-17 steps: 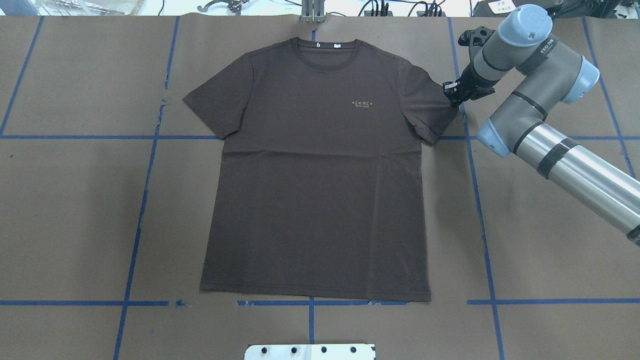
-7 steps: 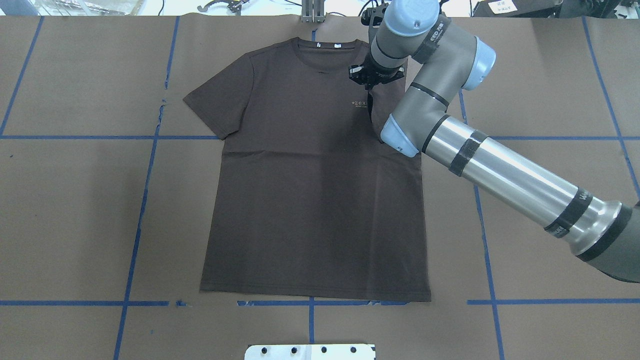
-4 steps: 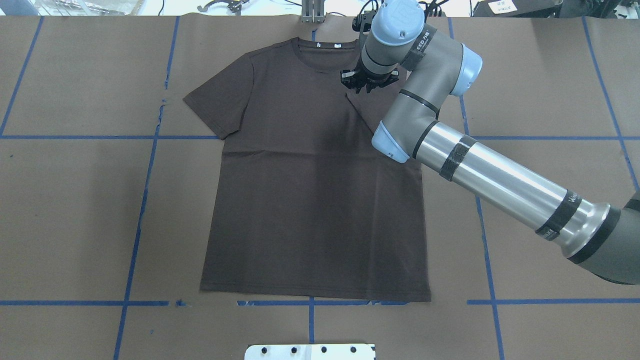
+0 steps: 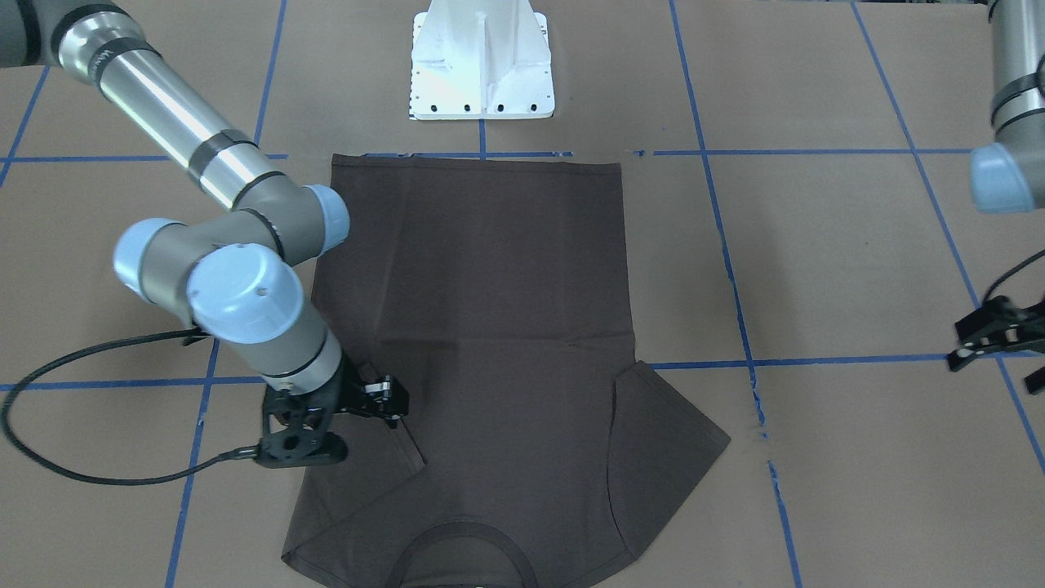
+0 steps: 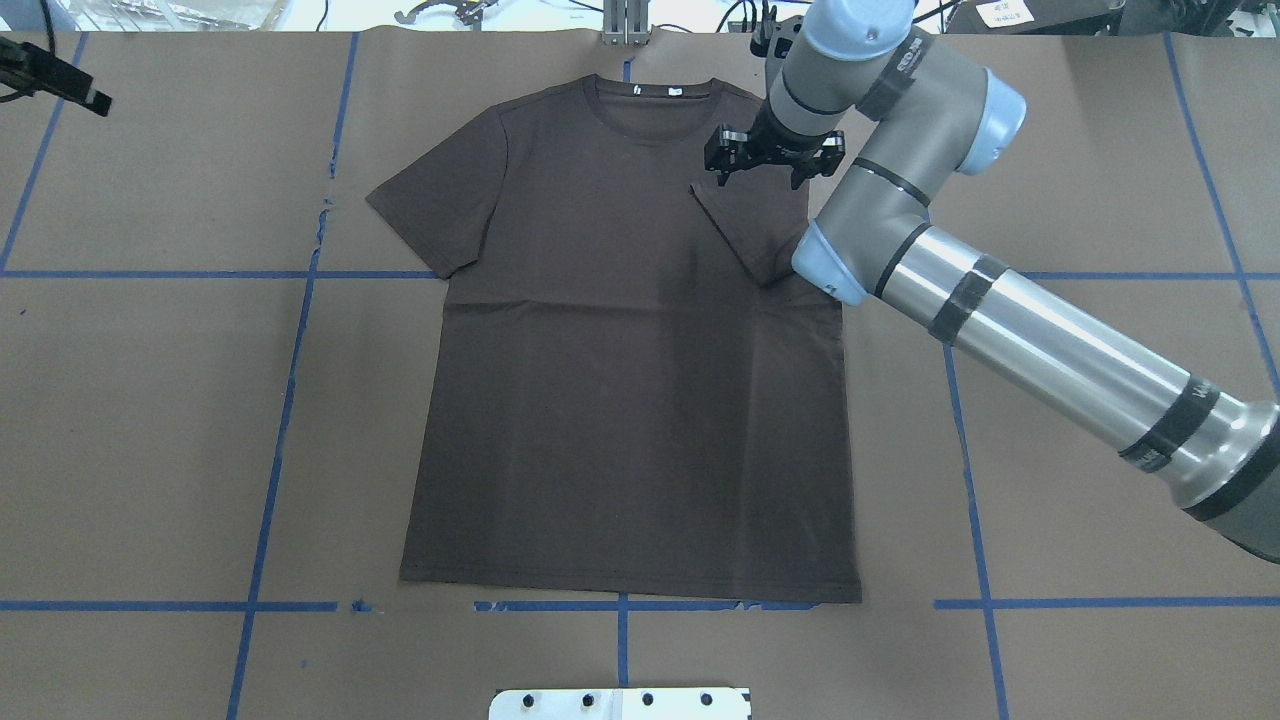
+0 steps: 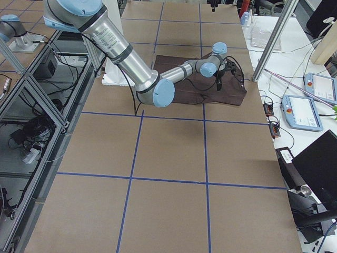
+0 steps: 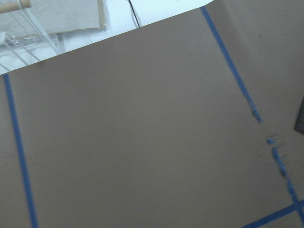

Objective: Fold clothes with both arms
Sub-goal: 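Release the sleeve and lift the right gripper while the left arm moves in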

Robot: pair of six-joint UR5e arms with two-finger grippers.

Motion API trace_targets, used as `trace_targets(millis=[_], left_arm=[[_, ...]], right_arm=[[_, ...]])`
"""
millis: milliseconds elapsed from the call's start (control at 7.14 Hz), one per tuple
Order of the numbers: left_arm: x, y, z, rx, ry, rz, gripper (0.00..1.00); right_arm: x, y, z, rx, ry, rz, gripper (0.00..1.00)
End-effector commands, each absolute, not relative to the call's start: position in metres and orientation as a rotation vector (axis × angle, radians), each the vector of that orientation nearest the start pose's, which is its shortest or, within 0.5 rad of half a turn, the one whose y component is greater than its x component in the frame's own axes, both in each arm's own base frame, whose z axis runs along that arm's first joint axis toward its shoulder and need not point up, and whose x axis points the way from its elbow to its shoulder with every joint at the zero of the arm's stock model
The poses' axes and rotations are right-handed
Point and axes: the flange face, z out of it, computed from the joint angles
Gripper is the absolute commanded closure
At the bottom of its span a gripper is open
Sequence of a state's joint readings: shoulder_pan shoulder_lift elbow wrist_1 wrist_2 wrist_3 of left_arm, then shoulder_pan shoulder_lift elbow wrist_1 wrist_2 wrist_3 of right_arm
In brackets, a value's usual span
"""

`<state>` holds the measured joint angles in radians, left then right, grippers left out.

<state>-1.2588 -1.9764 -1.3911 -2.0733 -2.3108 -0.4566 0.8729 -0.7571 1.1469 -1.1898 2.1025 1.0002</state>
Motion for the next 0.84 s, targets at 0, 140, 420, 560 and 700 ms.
trace_targets(millis=[0, 140, 420, 560, 700], left_arm=[[0.246, -0.643, 0.422, 0.372, 1.022, -0.062, 0.00], [0.296, -0.638, 0.402, 0.364, 1.018, -0.141, 0.00], [0.378, -0.621, 0.397, 0.370, 0.960, -0.309, 0.00], [0.397, -0.622, 0.403, 0.381, 0.929, -0.341, 0.00], [0.411, -0.630, 0.406, 0.409, 0.891, -0.362, 0.00]], right_arm=[[-0.383, -0.655, 0.290, -0.012, -0.894, 0.117, 0.00], [-0.371, -0.643, 0.288, -0.018, -0.876, 0.101, 0.00], [-0.355, -0.622, 0.308, -0.008, -0.866, 0.094, 0.00], [-0.360, -0.618, 0.309, -0.006, -0.859, 0.090, 0.00], [-0.364, -0.617, 0.307, -0.005, -0.858, 0.087, 0.00]])
